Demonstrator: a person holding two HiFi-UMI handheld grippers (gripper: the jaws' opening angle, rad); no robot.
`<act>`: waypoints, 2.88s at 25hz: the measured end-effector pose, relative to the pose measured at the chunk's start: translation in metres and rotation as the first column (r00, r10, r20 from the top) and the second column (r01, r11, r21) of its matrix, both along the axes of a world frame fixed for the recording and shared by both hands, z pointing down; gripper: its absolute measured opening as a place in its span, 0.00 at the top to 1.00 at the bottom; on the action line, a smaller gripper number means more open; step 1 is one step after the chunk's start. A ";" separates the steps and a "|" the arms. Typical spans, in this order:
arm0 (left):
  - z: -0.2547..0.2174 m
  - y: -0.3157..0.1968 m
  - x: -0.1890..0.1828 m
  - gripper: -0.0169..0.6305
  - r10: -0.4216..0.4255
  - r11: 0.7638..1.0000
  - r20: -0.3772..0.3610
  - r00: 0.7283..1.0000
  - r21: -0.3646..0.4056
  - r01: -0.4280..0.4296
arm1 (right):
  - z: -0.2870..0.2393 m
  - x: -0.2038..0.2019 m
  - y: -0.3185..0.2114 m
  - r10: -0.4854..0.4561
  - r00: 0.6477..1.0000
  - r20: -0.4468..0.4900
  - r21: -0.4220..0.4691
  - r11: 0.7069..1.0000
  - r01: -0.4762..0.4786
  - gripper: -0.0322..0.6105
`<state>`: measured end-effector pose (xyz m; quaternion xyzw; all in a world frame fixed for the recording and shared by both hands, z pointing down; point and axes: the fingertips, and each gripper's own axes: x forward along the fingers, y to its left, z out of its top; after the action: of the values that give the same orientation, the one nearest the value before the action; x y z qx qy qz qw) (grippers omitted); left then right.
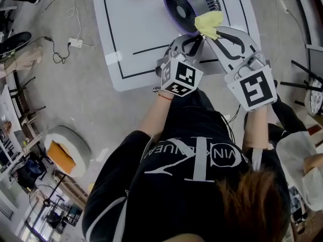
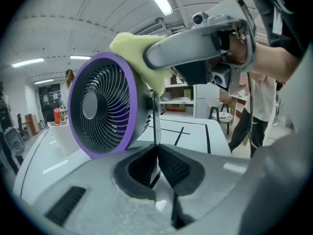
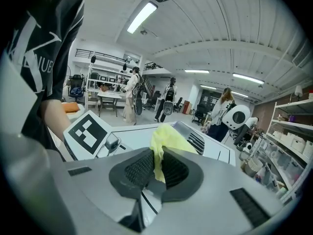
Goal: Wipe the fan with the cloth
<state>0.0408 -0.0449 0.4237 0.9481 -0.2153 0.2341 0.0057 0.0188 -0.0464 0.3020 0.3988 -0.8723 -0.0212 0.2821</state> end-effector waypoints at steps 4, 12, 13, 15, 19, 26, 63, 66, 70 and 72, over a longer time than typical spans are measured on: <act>-0.004 0.001 0.014 0.94 -0.018 1.000 -0.018 1.000 -0.007 0.018 | -0.001 0.012 -0.001 0.033 0.999 0.016 0.005 0.999 -0.033 0.90; 0.005 -0.007 0.024 0.94 -0.127 0.986 -0.087 0.988 -0.123 0.115 | 0.003 0.015 -0.006 0.029 0.999 0.023 0.019 0.999 -0.030 0.90; 0.005 -0.006 0.023 0.94 -0.133 0.984 -0.087 0.987 -0.129 0.121 | 0.002 0.014 -0.006 0.031 0.999 0.025 0.022 0.999 -0.032 0.90; 0.006 -0.007 0.020 0.94 -0.147 0.982 -0.082 0.986 -0.134 0.135 | 0.000 0.010 -0.006 0.030 0.999 0.026 0.025 0.999 -0.031 0.90; 0.003 -0.007 0.024 0.94 -0.151 0.981 -0.090 0.984 -0.136 0.138 | -0.004 0.010 -0.003 0.024 1.000 0.020 0.035 0.999 -0.024 0.90; -0.004 0.001 0.015 0.86 -0.140 0.973 -0.110 0.984 -0.200 0.116 | -0.007 -0.003 0.004 0.021 1.000 -0.016 0.064 0.998 -0.020 0.90; -0.042 -0.091 -0.154 0.96 -0.124 0.982 -0.194 0.973 -0.166 0.092 | 0.027 -0.075 -0.072 0.386 0.801 -0.457 0.198 0.923 -0.331 0.90; -0.040 -0.094 -0.153 0.97 -0.071 0.983 -0.204 0.976 -0.178 0.034 | 0.031 -0.077 -0.078 0.432 0.752 -0.497 0.224 0.902 -0.369 0.90; -0.038 -0.096 -0.151 0.96 0.002 0.984 -0.210 0.978 -0.173 -0.039 | 0.031 -0.070 -0.089 0.505 0.671 -0.542 0.264 0.861 -0.435 0.90; -0.036 -0.098 -0.151 0.96 0.025 0.983 -0.213 0.977 -0.171 -0.063 | 0.030 -0.063 -0.095 0.545 0.630 -0.553 0.288 0.835 -0.469 0.90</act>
<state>-0.1098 -0.1425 0.3874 0.9677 -0.1708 0.1509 0.1075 -0.0444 -0.1415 0.3317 0.6145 -0.5807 -0.1203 0.5203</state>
